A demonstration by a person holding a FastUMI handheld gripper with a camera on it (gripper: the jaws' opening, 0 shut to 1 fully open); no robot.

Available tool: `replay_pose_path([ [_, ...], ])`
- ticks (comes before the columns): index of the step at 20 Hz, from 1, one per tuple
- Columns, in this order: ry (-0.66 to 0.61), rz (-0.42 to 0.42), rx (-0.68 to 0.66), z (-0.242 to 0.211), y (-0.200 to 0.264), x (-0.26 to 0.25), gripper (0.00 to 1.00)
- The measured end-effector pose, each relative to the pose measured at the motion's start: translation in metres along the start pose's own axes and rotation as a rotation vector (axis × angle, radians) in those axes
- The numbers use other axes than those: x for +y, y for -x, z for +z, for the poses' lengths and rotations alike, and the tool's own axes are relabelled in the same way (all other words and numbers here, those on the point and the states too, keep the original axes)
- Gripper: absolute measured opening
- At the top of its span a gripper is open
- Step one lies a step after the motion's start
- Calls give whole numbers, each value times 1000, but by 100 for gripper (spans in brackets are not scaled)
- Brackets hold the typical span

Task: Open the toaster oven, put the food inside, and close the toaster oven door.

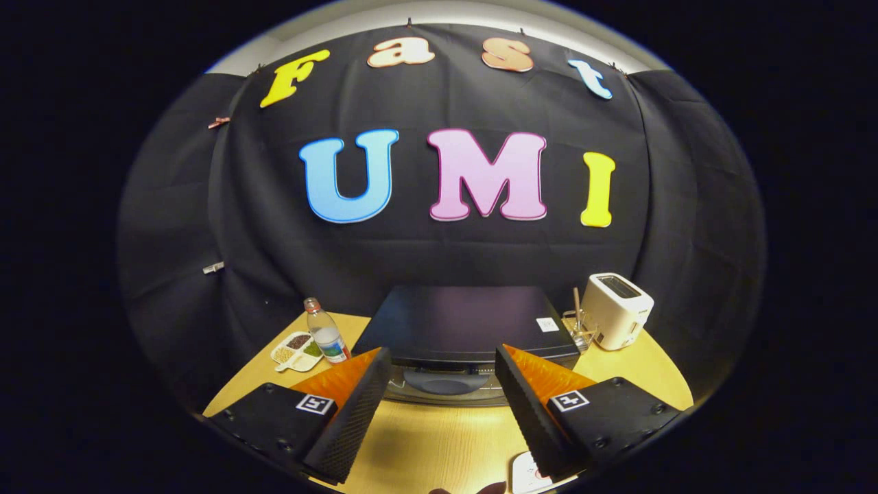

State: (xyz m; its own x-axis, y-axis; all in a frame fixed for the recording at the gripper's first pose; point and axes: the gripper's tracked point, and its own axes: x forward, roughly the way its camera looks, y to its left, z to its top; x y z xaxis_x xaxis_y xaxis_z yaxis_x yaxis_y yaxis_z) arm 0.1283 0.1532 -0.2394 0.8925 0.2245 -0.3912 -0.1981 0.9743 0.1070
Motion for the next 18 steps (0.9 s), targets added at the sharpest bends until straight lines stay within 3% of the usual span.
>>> replay_pose_path([
  [8, -20, -33, 124, -54, -69, 1, 98],
  [18, -23, -75, 174, -72, -90, -3, 99],
])
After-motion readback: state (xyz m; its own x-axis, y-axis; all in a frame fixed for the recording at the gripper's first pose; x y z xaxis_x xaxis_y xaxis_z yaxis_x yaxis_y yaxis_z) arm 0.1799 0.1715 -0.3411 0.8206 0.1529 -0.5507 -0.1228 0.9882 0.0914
